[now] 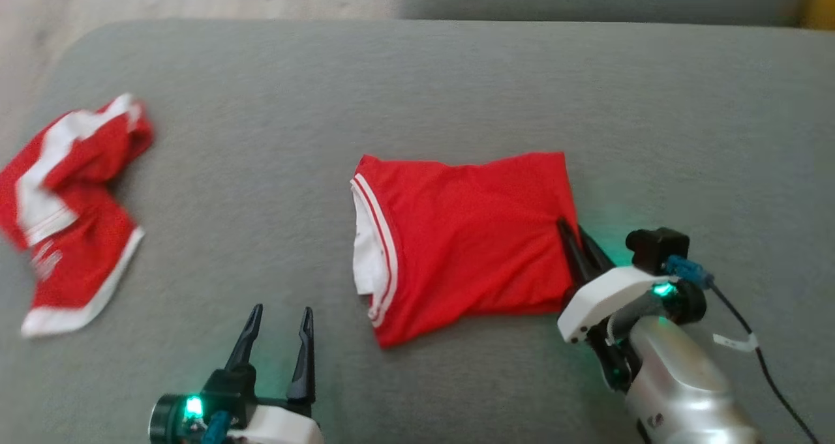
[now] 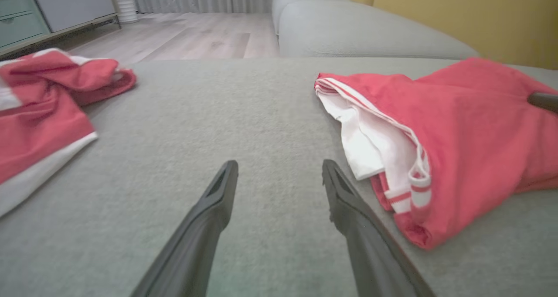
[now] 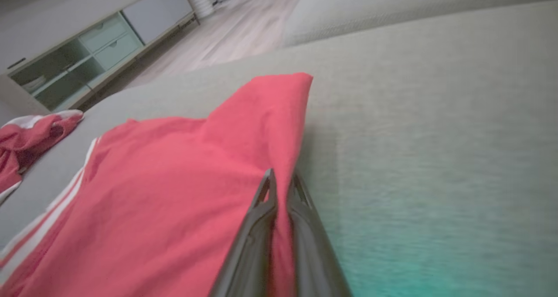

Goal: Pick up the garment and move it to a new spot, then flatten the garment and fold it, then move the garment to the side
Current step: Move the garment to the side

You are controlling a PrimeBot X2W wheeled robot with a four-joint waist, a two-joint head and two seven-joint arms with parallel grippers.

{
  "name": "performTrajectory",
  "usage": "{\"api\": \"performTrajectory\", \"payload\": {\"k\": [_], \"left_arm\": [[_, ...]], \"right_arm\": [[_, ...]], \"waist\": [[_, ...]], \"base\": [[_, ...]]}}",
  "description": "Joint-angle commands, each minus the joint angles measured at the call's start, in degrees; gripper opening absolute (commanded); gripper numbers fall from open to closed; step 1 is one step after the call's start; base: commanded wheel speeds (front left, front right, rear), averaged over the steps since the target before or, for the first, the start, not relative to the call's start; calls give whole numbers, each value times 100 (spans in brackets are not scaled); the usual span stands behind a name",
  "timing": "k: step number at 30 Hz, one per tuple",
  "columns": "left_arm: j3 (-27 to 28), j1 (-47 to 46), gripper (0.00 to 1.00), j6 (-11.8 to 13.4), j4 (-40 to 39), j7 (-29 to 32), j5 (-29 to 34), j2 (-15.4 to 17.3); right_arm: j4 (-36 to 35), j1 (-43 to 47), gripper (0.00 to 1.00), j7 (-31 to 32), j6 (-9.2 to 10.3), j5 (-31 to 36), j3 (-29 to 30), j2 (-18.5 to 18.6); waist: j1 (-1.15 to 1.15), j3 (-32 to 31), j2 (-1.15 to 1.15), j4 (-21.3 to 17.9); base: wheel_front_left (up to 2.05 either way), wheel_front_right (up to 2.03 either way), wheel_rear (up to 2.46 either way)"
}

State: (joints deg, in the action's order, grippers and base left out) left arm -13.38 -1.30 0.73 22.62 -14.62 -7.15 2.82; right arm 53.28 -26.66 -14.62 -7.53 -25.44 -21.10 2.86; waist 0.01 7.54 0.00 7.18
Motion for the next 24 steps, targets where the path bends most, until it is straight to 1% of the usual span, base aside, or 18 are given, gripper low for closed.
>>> {"api": "performTrajectory", "payload": {"k": [1, 2, 6, 10, 13, 16, 20, 24], "left_arm": [[178, -213, 100, -15, -188, -38, 20, 6], [178, -266, 100, -36, -222, -38, 24, 6], [116, -498, 100, -60, -281, -38, 5, 6], [13, -716, 100, -102, -294, -38, 10, 6], [-60, -846, 100, -144, -287, -38, 69, 6], [-103, -968, 100, -196, -275, -38, 137, 6], [-176, -1099, 100, -286, -223, -38, 210, 6], [-118, -1116, 100, -336, -149, -38, 315, 6]], "right_arm": [[-177, -71, 0, -36, 4, 54, -9, 2], [-324, -54, 0, -36, 4, 160, 58, 2], [-566, -34, 0, -37, 4, 271, 140, 2], [-789, -8, 0, -37, 4, 277, 111, 2], [-954, 7, 0, -37, 4, 239, 105, 2], [-1136, 25, 0, -37, 4, 103, 186, 2], [-1334, 17, 0, -38, 4, 169, 347, 2], [-1505, -180, 0, -38, 4, 280, 407, 2]], "waist": [[-1, -126, 0, -607], [-1, -133, 0, -1080], [-1, -10, 0, -1994], [-1, 128, 0, -2805], [-1, 266, 0, -3251], [-1, 432, 0, -3513], [-1, 634, 0, -3588], [-1, 772, 0, -3596]], "base": [[0, 0, 0], [0, 0, 0], [0, 0, 0], [0, 0, 0], [0, 0, 0], [0, 0, 0], [0, 0, 0], [0, 0, 0]]}}
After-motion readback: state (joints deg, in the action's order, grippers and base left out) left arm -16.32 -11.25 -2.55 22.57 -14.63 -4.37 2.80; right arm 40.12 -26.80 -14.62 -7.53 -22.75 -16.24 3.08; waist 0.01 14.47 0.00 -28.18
